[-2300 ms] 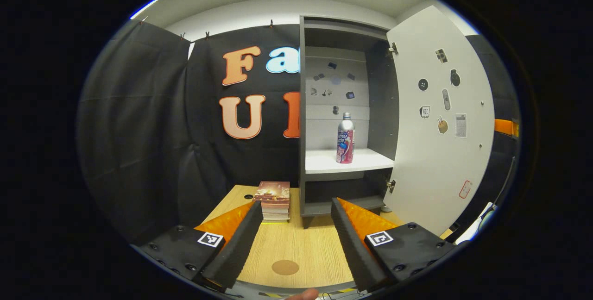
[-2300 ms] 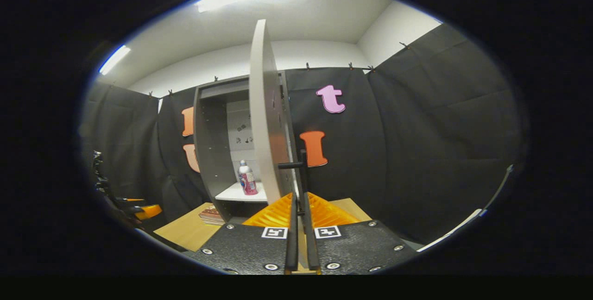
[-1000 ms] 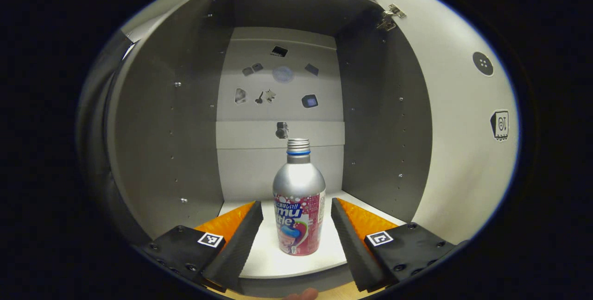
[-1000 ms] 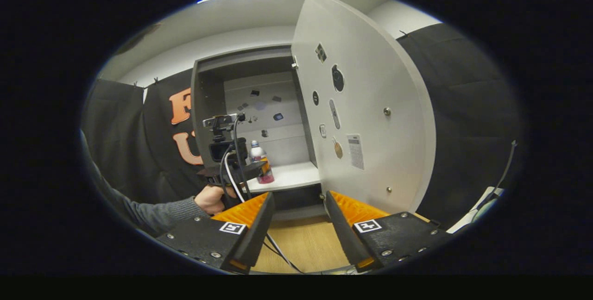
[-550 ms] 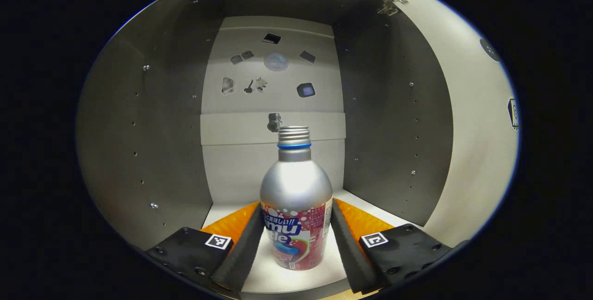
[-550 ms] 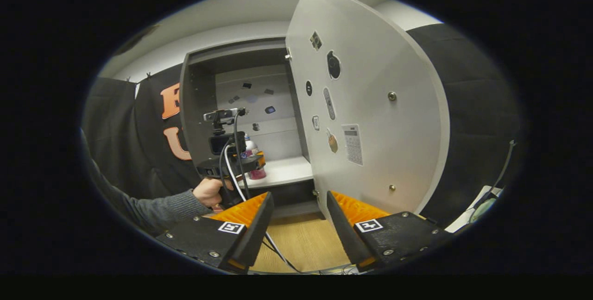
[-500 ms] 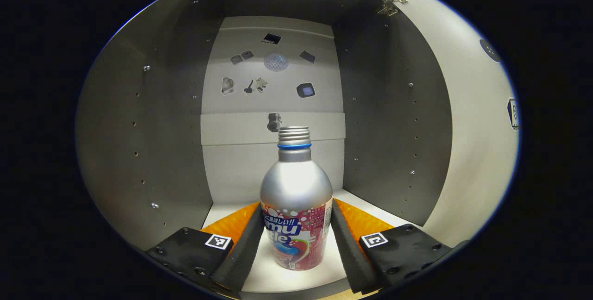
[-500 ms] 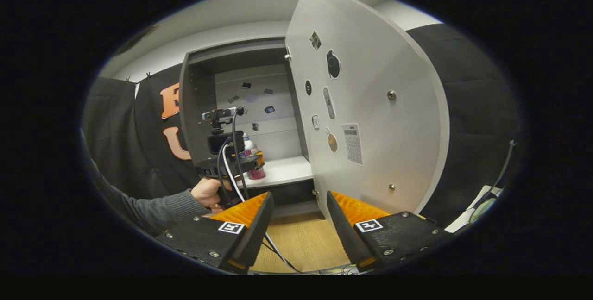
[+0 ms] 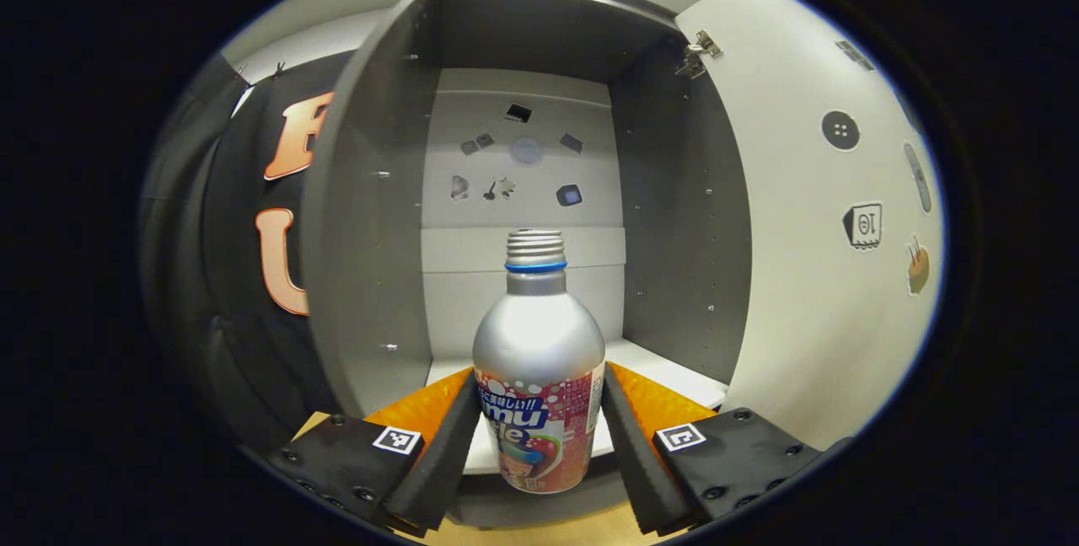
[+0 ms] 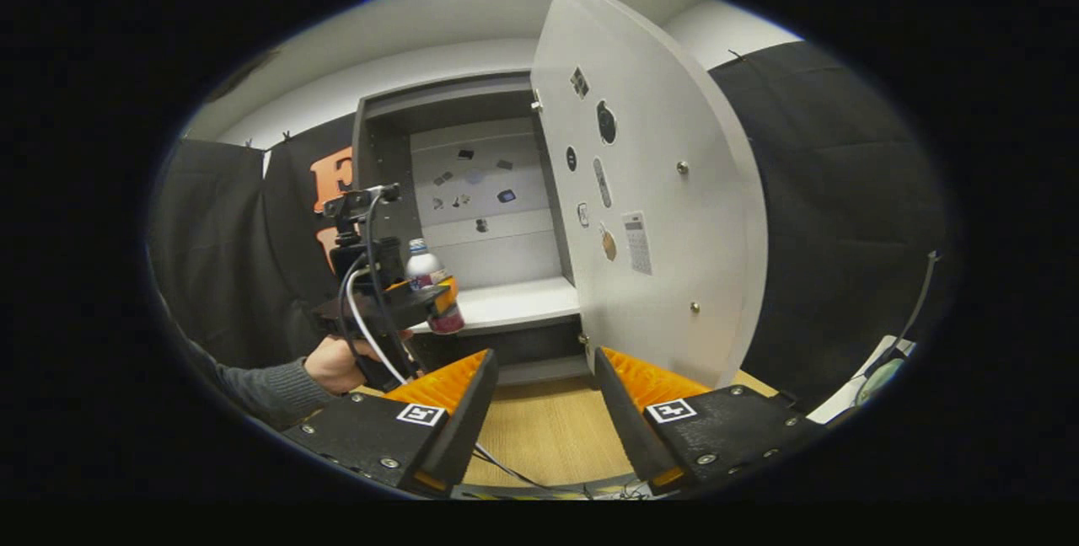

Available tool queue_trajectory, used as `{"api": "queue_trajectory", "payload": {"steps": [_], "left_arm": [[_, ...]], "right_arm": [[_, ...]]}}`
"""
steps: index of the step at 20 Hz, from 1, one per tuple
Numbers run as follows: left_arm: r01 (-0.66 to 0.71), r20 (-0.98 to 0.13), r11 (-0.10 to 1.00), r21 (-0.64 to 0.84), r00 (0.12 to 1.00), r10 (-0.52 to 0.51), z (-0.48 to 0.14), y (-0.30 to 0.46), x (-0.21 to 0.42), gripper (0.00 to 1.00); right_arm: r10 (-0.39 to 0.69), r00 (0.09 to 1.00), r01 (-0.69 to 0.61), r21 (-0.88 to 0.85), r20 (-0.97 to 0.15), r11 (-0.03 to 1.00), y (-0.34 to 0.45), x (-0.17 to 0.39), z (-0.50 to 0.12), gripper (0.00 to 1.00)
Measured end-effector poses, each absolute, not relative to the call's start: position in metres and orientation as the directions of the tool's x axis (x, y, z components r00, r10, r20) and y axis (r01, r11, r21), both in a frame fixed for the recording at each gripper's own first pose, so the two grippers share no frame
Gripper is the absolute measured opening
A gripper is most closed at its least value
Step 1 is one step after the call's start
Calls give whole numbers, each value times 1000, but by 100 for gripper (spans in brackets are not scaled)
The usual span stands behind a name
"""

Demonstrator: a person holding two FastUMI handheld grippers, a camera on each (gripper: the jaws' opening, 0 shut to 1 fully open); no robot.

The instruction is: Open the cabinet door with the right hand, grasp the bottle in the cabinet with the left hand and place it on the coaster, then close the cabinet door with the right hand.

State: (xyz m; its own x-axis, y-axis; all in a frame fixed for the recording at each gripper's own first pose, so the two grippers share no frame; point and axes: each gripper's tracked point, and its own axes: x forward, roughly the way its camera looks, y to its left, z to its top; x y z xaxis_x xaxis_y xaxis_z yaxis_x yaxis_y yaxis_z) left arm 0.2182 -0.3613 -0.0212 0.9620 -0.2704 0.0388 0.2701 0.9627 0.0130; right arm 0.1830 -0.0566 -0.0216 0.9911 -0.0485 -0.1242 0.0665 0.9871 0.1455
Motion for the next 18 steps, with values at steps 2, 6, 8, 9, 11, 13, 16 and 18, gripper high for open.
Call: {"api": "queue_trajectory", "payload": {"steps": [2, 6, 8, 9, 11, 13, 16, 18], "left_arm": [[238, 34, 971, 19, 971, -239, -34, -339, 190, 86], [176, -24, 984, 25, 984, -175, -80, -299, 144, 86], [145, -72, 989, 38, 987, -142, -114, -276, 127, 87], [129, -96, 991, 45, 988, -124, -133, -266, 118, 87], [98, -134, 993, 65, 987, -89, -171, -247, 103, 86], [79, -165, 994, 74, 984, -66, -210, -233, 89, 87], [73, -210, 996, 49, 976, -61, -259, -224, 73, 87], [53, -246, 998, 28, 968, -45, -287, -216, 66, 87]], "right_arm": [[-34, 990, 54, 148, -137, 987, -54, 172, -28, 72], [6, 985, 22, 159, -174, 987, -44, 149, -46, 73], [31, 979, 4, 167, -202, 986, -37, 139, -59, 73], [42, 974, -4, 167, -221, 986, -34, 134, -68, 74], [63, 963, -17, 175, -262, 984, -29, 125, -83, 74], [76, 951, -22, 180, -299, 983, -26, 119, -100, 74], [87, 927, -18, 188, -364, 982, -24, 111, -127, 74], [98, 909, -18, 198, -405, 980, -22, 108, -146, 75]]}}
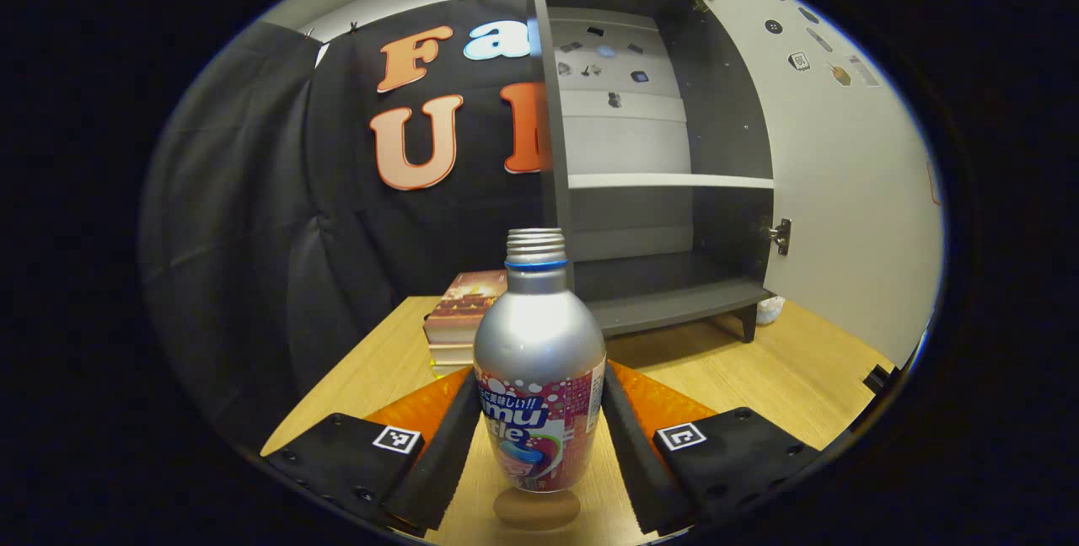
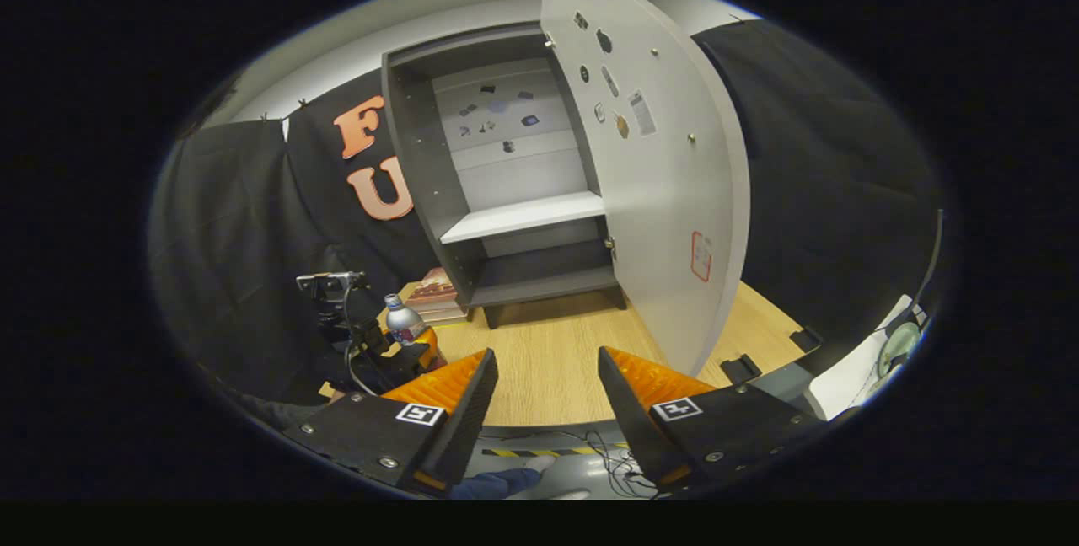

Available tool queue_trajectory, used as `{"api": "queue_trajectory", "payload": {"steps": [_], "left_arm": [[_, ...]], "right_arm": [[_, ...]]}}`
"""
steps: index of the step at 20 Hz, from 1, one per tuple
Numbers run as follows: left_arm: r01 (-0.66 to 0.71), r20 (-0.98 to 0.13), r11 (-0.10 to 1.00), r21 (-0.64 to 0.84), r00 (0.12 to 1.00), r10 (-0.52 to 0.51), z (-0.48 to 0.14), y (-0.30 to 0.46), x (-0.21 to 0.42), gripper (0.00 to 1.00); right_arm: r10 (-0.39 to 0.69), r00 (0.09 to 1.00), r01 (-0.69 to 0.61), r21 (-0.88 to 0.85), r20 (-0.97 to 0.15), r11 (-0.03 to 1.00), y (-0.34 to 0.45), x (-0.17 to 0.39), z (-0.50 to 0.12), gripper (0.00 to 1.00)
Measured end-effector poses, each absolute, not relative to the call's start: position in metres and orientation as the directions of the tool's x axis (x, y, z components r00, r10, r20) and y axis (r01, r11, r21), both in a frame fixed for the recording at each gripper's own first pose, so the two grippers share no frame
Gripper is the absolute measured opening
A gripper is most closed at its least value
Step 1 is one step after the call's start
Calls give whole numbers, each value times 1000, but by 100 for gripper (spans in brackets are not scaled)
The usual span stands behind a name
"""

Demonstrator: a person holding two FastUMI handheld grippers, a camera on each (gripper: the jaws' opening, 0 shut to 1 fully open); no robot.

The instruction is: Open the cabinet door with the right hand, grasp the bottle in the cabinet with the left hand and place it on the coaster, then close the cabinet door with the right hand.

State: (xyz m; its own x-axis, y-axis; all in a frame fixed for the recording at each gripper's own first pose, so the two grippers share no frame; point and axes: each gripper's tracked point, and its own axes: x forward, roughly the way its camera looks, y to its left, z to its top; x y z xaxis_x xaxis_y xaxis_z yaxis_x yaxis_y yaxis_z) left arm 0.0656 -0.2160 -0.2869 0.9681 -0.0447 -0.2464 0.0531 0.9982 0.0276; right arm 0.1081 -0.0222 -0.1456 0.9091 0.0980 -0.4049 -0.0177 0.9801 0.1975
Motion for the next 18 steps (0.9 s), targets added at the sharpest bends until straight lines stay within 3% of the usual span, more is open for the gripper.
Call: {"api": "queue_trajectory", "payload": {"steps": [9, 18], "left_arm": [[29, -318, 999, 43, 948, -14, -359, -206, 57, 87], [10, -328, 998, 57, 945, 9, -365, -200, 35, 87]], "right_arm": [[110, 860, -22, 179, -498, 984, -19, 111, -185, 77], [122, 842, -37, 169, -526, 985, -7, 107, -195, 77]]}}
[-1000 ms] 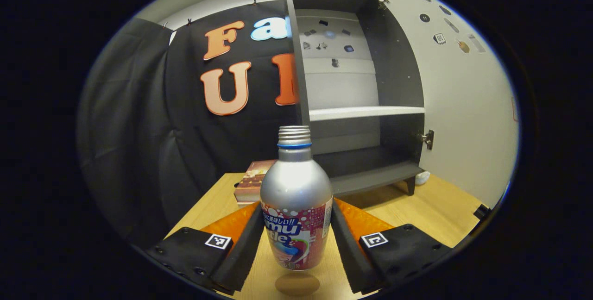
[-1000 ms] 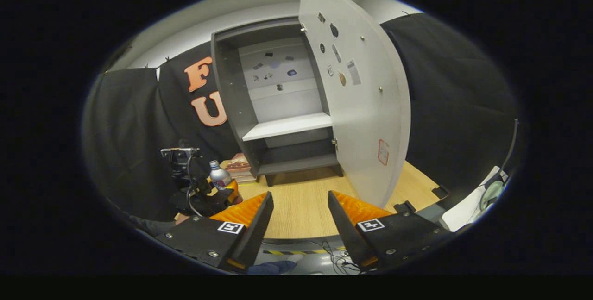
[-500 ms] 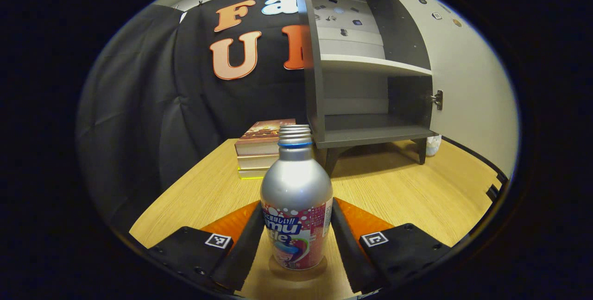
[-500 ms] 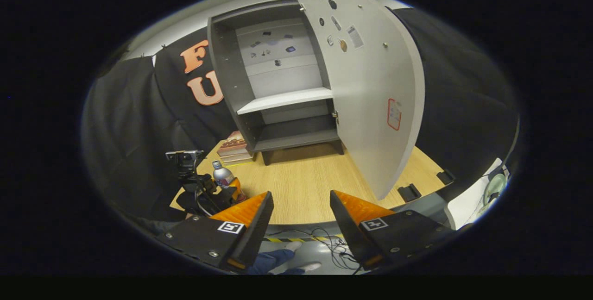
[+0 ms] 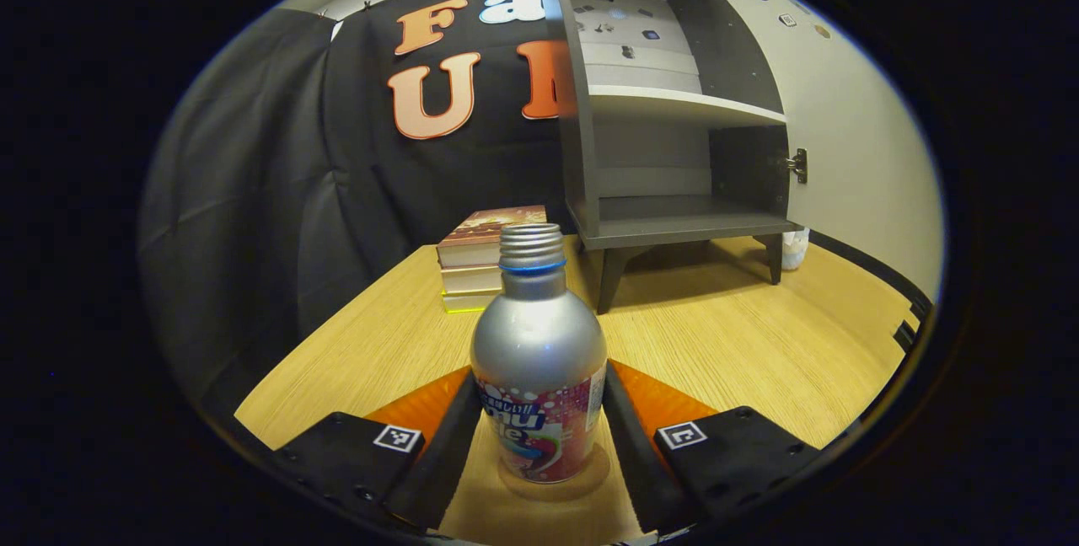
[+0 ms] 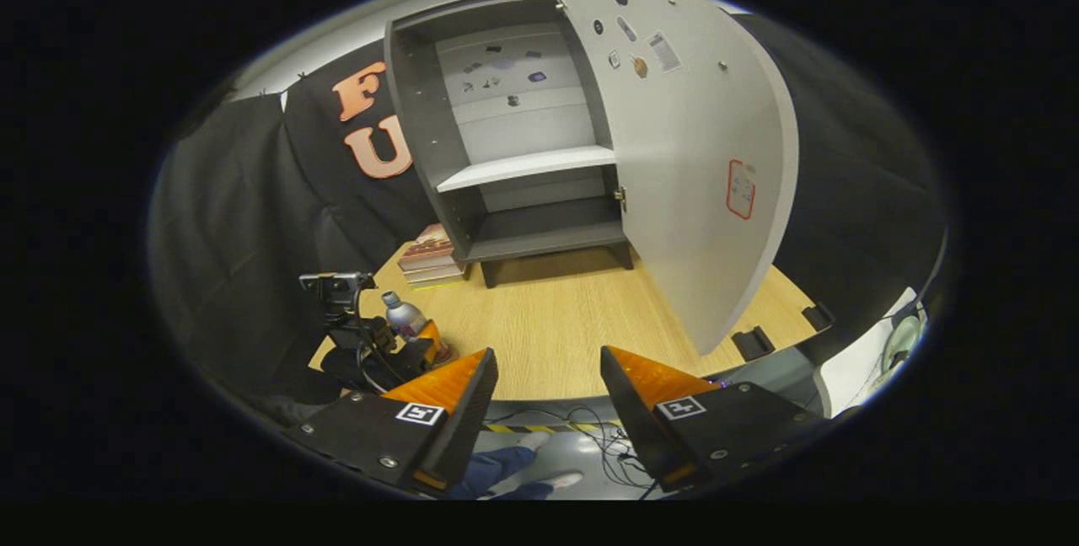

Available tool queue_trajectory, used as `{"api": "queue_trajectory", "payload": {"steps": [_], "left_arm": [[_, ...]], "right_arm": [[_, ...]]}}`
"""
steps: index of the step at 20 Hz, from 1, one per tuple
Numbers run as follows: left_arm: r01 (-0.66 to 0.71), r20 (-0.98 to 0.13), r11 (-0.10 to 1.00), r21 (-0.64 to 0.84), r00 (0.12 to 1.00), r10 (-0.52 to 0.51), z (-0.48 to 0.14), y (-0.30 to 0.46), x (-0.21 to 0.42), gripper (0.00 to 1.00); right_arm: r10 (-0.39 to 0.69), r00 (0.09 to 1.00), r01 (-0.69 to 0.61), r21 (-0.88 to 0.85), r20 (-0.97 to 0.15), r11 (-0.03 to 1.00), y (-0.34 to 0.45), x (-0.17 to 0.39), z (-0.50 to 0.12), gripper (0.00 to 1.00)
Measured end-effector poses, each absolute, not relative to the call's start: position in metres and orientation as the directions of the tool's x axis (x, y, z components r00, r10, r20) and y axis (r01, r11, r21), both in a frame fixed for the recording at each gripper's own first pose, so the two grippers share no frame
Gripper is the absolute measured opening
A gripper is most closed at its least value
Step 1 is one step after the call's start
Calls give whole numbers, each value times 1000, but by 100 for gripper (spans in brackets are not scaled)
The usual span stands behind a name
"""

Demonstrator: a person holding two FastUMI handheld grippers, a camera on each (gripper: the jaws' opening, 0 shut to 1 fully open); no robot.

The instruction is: Open the cabinet door with the right hand, grasp the bottle in the cabinet with the left hand and place it on the coaster, then close the cabinet door with the right hand.

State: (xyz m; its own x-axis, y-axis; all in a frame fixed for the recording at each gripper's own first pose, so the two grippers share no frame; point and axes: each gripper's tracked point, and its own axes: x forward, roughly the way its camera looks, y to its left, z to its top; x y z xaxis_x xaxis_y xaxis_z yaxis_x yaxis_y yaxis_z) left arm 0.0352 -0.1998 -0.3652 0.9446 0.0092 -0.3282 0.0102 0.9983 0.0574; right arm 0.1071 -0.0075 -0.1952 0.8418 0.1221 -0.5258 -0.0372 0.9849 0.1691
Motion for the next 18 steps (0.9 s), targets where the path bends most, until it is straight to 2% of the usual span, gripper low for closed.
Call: {"api": "queue_trajectory", "payload": {"steps": [12, 18], "left_arm": [[5, -357, 999, 33, 934, 7, -365, -199, 22, 87], [6, -349, 1000, 22, 937, 2, -356, -201, 20, 95]], "right_arm": [[129, 835, -37, 180, -534, 983, -5, 92, -199, 77], [127, 838, -27, 192, -531, 981, -8, 88, -199, 77]]}}
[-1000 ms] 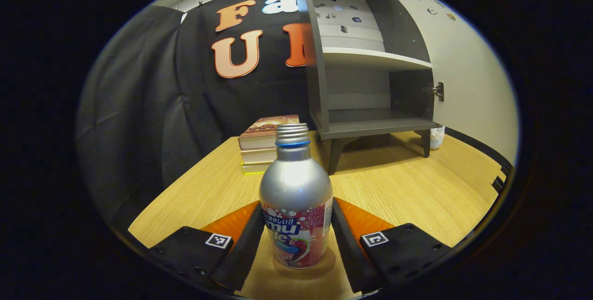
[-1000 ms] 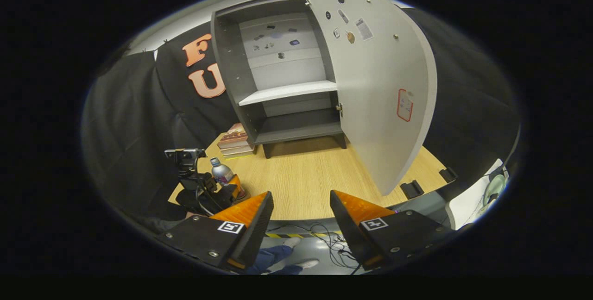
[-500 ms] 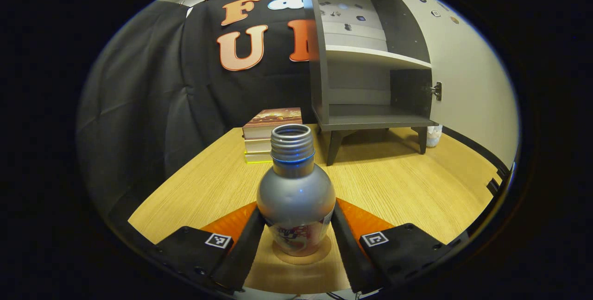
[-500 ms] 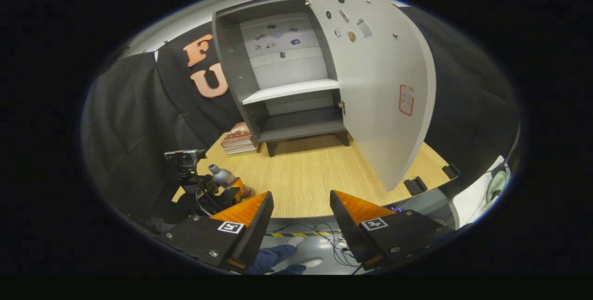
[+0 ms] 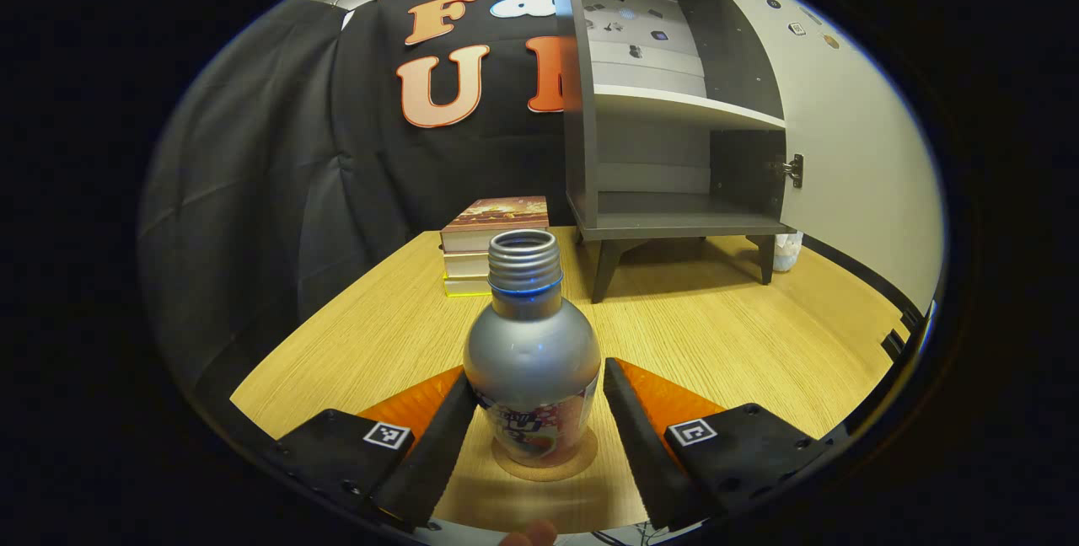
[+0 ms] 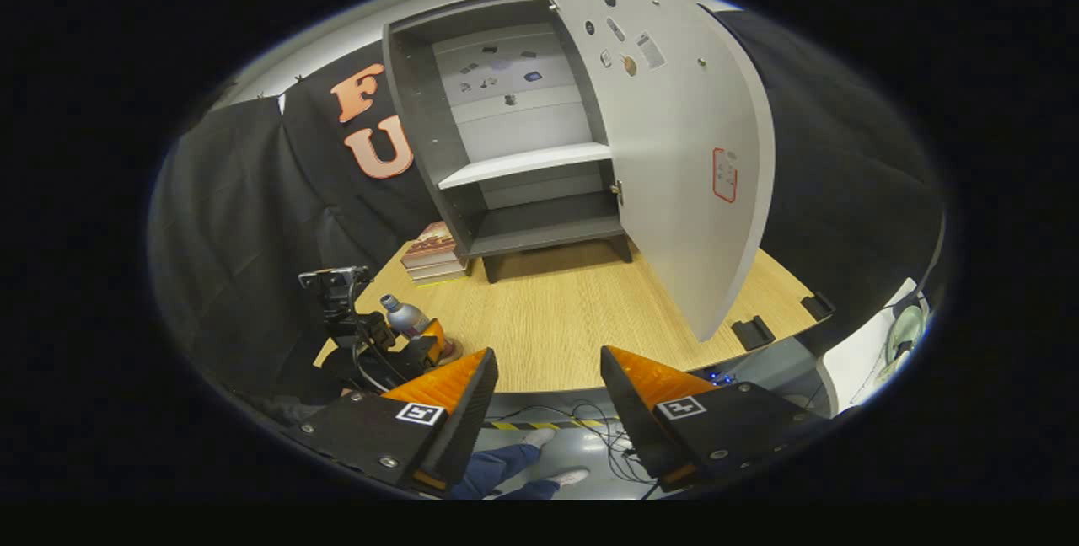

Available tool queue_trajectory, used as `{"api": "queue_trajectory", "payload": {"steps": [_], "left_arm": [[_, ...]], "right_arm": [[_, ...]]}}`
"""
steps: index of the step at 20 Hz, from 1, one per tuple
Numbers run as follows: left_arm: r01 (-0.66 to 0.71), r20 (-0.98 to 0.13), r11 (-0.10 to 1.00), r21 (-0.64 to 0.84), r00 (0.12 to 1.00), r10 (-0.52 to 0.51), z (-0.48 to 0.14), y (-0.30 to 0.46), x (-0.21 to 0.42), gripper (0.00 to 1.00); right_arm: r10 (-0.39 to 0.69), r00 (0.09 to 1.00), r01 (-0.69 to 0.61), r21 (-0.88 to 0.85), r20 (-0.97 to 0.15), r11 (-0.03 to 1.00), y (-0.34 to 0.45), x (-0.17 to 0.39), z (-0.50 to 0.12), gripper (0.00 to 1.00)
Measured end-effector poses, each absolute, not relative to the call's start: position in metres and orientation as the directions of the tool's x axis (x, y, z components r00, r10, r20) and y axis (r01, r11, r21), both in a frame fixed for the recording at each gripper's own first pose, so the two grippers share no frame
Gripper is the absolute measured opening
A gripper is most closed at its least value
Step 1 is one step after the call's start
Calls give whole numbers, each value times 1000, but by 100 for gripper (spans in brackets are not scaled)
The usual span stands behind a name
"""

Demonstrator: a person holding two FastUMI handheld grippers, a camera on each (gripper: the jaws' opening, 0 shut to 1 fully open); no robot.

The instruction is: Open the cabinet door with the right hand, grasp the bottle in the cabinet with the left hand and place it on the coaster, then close the cabinet door with the right hand.

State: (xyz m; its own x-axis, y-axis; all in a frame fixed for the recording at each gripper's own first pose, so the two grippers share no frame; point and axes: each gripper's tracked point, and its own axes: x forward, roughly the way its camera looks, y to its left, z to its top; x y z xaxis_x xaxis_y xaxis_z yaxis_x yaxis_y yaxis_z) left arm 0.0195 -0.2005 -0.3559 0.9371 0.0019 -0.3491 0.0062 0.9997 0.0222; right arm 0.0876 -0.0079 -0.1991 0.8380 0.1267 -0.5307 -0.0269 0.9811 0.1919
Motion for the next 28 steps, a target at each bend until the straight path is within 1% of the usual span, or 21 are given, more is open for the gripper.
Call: {"api": "queue_trajectory", "payload": {"steps": [3, 5, 8, 9, 12, 15, 18, 22, 26, 28], "left_arm": [[-4, -331, 1000, 28, 943, 13, -341, -198, 20, 96], [-5, -305, 1000, 21, 952, 11, -322, -197, 20, 96], [3, -253, 999, 48, 967, 9, -284, -195, 21, 96], [-1, -225, 998, 63, 974, 15, -267, -194, 16, 96], [12, -161, 999, 35, 987, -6, -211, -202, 17, 94], [43, -147, 999, -2, 988, -43, -175, -222, 19, 95], [72, -119, 997, 7, 990, -71, -144, -239, 17, 95], [97, -98, 995, 9, 991, -96, -123, -258, 17, 95], [82, -96, 997, 18, 992, -79, -115, -266, 22, 95], [77, -97, 997, 19, 992, -75, -111, -270, 25, 95]], "right_arm": [[128, 847, -31, 192, -516, 981, -9, 87, -194, 77], [131, 859, -34, 200, -494, 979, -10, 87, -187, 77], [130, 886, -34, 215, -446, 976, -15, 90, -168, 77], [126, 897, -35, 216, -424, 976, -19, 91, -158, 77], [98, 936, -28, 207, -337, 978, -37, 96, -122, 77], [52, 969, -5, 191, -241, 981, -68, 97, -77, 77], [-9, 987, 34, 157, -159, 987, -110, 98, -39, 76], [-98, 986, 117, 145, -132, 983, -174, 109, -15, 77], [-117, 989, 129, 150, -87, 980, -213, 130, 1, 78], [-102, 991, 114, 154, -86, 981, -218, 142, 1, 78]]}}
